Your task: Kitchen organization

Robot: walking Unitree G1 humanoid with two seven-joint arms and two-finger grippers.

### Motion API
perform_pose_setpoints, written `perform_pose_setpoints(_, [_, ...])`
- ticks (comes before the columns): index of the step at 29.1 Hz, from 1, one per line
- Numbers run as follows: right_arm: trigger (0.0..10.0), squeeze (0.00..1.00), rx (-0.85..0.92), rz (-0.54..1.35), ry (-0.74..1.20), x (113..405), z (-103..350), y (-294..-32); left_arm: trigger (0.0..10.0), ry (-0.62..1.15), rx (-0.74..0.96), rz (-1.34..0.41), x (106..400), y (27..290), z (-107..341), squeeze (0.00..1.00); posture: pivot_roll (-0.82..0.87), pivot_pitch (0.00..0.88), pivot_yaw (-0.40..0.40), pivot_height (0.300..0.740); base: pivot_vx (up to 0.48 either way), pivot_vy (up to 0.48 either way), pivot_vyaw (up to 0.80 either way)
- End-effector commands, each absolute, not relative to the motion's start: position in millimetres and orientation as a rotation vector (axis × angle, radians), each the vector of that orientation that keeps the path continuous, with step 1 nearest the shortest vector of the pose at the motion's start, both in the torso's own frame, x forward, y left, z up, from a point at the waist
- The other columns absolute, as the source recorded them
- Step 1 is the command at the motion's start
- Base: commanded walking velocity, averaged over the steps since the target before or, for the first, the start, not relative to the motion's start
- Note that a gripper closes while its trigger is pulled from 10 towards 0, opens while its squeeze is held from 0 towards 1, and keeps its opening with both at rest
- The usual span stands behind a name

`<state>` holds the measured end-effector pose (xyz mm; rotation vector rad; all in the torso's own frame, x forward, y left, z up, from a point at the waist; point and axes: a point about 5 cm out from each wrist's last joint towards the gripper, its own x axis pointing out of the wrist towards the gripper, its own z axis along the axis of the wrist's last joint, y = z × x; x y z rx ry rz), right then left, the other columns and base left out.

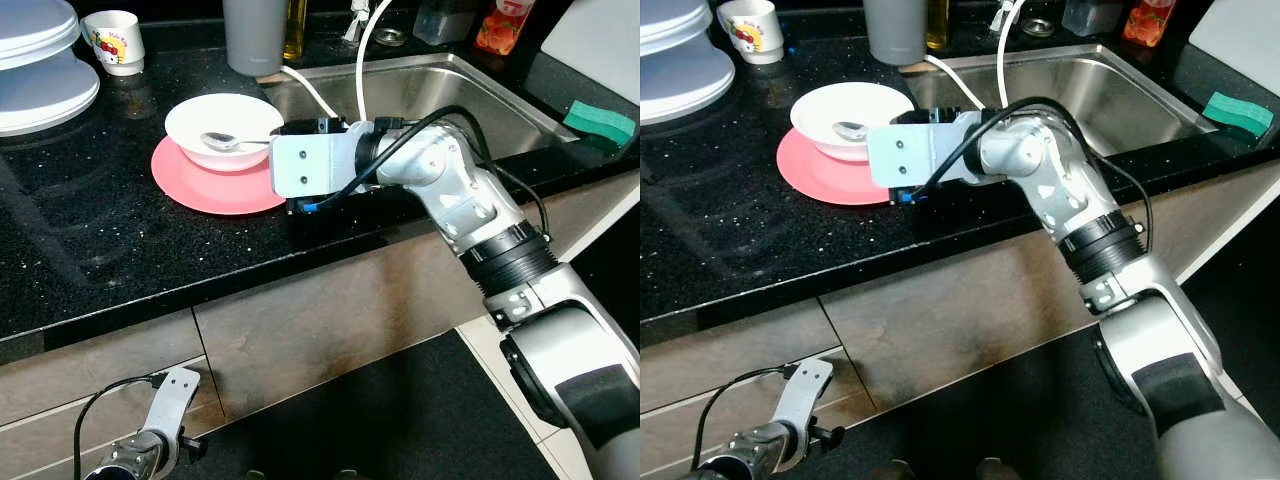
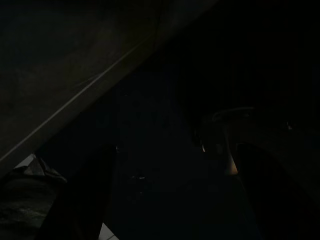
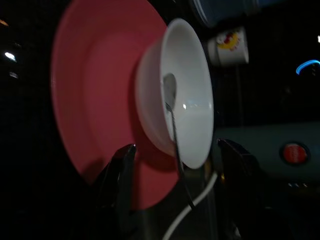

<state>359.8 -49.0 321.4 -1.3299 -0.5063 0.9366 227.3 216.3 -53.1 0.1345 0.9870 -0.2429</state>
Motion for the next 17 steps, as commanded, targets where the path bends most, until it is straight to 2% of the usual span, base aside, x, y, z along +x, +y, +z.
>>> perform_pose_setpoints(1, [10.0, 0.0, -1.349, 0.902, -0.524, 361.5, 326.4, -47.4, 10.0, 1.011, 0.125, -0.255, 220.5, 210.9, -58.6, 0.0, -0.01, 0.137, -0.078, 0.74, 0.0, 0.0, 0.0])
perform_pose_setpoints(10, [10.0, 0.0, -1.375, 0.892, -0.52, 362.9, 324.8, -44.1, 10.0, 1.011, 0.123, -0.254, 220.3, 210.3, -58.9, 0.0, -0.01, 0.143, -0.082, 0.74, 0.0, 0.0, 0.0])
perform_pose_setpoints(11, [9.0, 0.0, -1.383, 0.893, -0.512, 363.9, 322.5, -43.3, 10.0, 1.011, 0.122, -0.253, 220.3, 210.1, -58.9, 0.0, -0.01, 0.144, -0.083, 0.74, 0.0, 0.0, 0.0])
perform_pose_setpoints(12, [0.0, 0.0, -1.388, 0.896, -0.506, 364.3, 321.3, -43.0, 10.0, 1.011, 0.121, -0.253, 220.3, 210.1, -58.9, 0.0, -0.01, 0.146, -0.084, 0.74, 0.0, 0.0, 0.0])
perform_pose_setpoints(17, [0.0, 0.0, -1.409, 0.899, -0.489, 365.7, 318.8, -42.8, 10.0, 1.011, 0.121, -0.253, 220.2, 209.9, -59.0, 0.0, -0.01, 0.147, -0.084, 0.74, 0.0, 0.0, 0.0])
